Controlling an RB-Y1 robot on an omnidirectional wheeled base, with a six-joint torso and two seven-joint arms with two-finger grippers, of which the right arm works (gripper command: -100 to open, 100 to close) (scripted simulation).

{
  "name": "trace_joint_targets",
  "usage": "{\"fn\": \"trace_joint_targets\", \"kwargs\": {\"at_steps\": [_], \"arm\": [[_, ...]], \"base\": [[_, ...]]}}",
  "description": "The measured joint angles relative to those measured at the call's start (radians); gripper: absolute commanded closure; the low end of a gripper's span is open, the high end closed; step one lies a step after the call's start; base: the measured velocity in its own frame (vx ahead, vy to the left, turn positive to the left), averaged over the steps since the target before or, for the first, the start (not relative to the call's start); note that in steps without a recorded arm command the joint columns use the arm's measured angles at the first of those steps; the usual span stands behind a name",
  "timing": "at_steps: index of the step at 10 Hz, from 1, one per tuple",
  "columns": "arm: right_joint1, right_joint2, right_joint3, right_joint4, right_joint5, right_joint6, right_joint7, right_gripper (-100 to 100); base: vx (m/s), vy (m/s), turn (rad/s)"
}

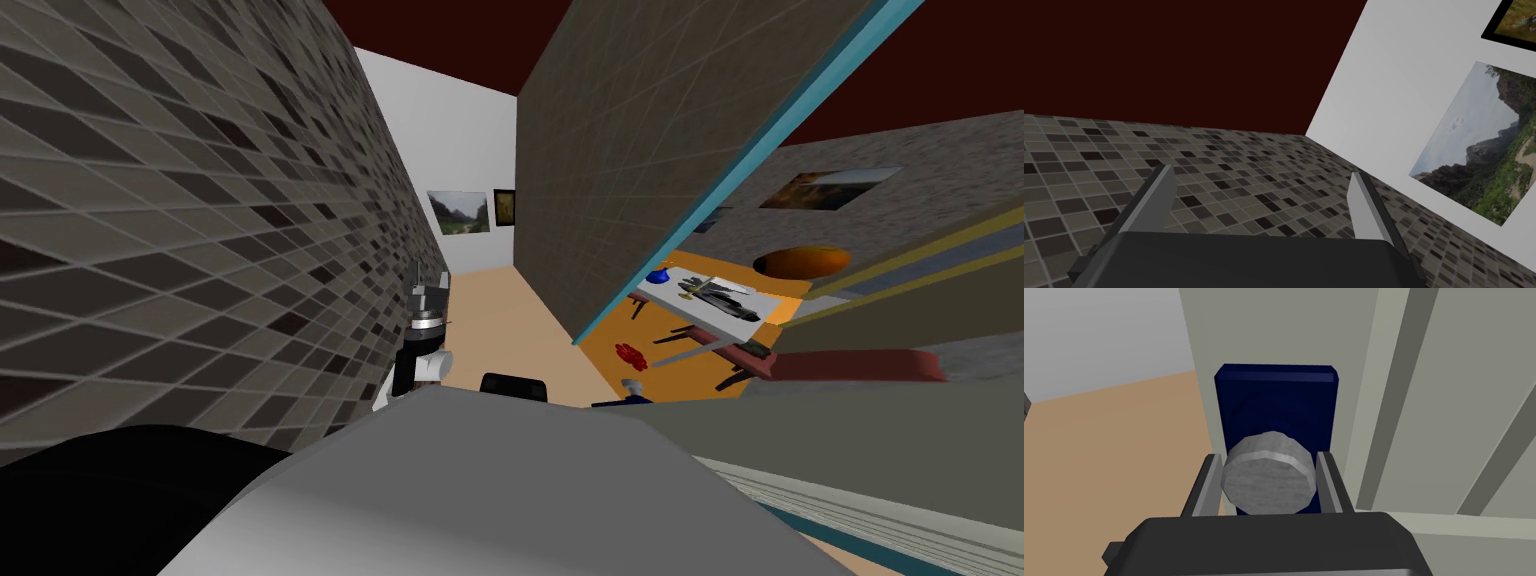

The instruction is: Pull the door open

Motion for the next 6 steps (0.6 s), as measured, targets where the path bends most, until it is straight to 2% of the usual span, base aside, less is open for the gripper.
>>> {"fn": "trace_joint_targets", "kwargs": {"at_steps": [1, 2, 4, 6], "arm": [[0.010, 0.004, 0.005, 0.009, 0.004, -0.016, -0.002, 100], [0.012, 0.005, 0.008, 0.011, 0.005, -0.018, -0.002, 100], [0.014, 0.022, 0.008, 0.027, 0.014, -0.003, -0.003, 100], [0.022, 0.040, 0.001, 0.043, 0.025, 0.007, 0.000, 100]], "base": [[-0.075, -0.001, 0.003], [0.025, -0.048, 0.178], [0.020, -0.052, 0.251], [-0.028, 0.005, 0.234]]}}
